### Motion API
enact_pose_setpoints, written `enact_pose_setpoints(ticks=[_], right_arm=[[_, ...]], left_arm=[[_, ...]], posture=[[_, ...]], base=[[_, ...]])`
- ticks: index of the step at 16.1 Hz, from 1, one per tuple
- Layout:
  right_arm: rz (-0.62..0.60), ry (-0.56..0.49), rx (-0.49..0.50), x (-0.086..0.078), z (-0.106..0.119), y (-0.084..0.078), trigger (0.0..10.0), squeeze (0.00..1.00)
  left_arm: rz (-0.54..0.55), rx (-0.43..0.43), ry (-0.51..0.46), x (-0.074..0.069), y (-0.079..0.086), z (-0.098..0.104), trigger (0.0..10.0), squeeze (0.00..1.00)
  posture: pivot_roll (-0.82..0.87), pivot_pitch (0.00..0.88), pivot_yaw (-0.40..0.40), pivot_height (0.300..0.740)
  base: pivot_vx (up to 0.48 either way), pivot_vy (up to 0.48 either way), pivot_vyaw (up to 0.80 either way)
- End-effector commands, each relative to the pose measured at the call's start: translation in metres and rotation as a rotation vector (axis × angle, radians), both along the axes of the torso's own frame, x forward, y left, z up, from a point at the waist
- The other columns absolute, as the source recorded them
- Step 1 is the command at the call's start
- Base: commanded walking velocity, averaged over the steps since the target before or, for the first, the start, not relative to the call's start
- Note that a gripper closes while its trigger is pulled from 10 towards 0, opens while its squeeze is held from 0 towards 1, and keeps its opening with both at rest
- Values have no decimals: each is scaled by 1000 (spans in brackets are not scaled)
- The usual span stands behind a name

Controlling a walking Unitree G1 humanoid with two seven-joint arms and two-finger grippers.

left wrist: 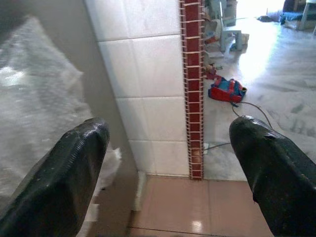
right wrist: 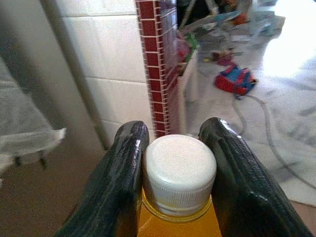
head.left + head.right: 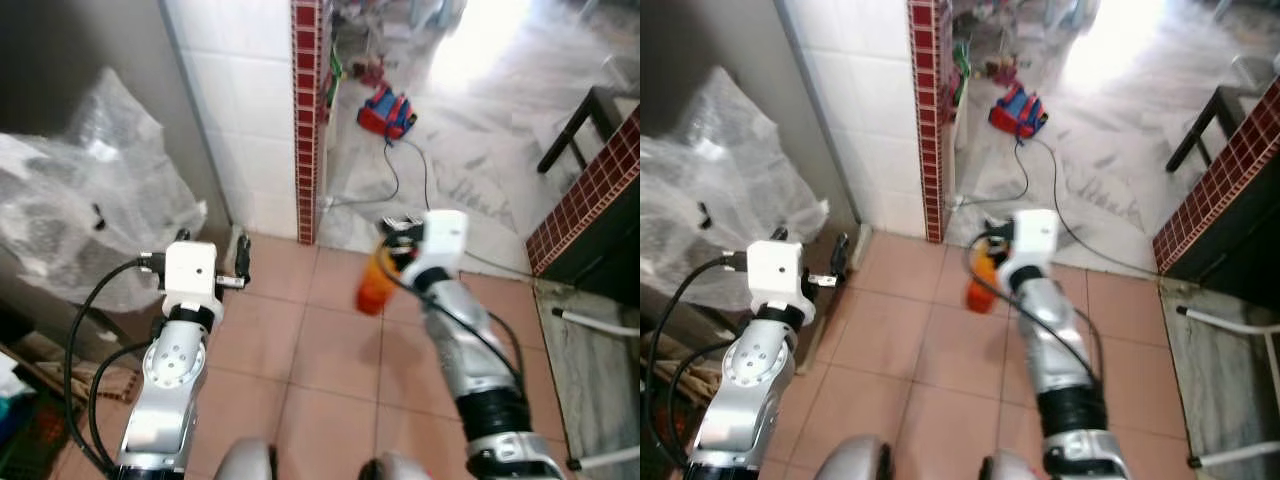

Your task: Restocking fridge

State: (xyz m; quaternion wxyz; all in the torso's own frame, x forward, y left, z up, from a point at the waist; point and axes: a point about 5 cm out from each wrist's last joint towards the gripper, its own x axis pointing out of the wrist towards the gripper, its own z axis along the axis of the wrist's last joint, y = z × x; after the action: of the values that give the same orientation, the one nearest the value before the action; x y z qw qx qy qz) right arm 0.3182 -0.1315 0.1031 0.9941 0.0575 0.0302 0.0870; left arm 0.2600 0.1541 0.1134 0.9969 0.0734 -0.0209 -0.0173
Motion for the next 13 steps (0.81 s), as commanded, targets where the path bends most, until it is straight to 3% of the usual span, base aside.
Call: enact_pose_setpoints(ticks=[1,3,7,10,13], right_arm=[[13,-27,-35,4,7,14,10000,0],[54,-10,60,3,4,21,10000,0],[114,-20,38,5,14,31,10000,0],[124,-53,33,-2,15,30,10000,0],[116,-77,5,-4,18,25,10000,0]], left_arm=[[53,21,12,-1,14,-2,10000,0],[58,28,4,-1,14,-1,10000,0],[54,45,-66,4,15,16,10000,0],[74,-10,-21,-9,19,7,10000,0],[125,-11,-29,-13,26,7,10000,0]], posture=[[122,83,-13,740],[130,80,-13,740],[145,129,-17,740],[131,135,-20,740],[124,141,-30,740]], base=[[0,469,0],[0,467,0],[0,116,0],[0,0,0],[0,0,167]])
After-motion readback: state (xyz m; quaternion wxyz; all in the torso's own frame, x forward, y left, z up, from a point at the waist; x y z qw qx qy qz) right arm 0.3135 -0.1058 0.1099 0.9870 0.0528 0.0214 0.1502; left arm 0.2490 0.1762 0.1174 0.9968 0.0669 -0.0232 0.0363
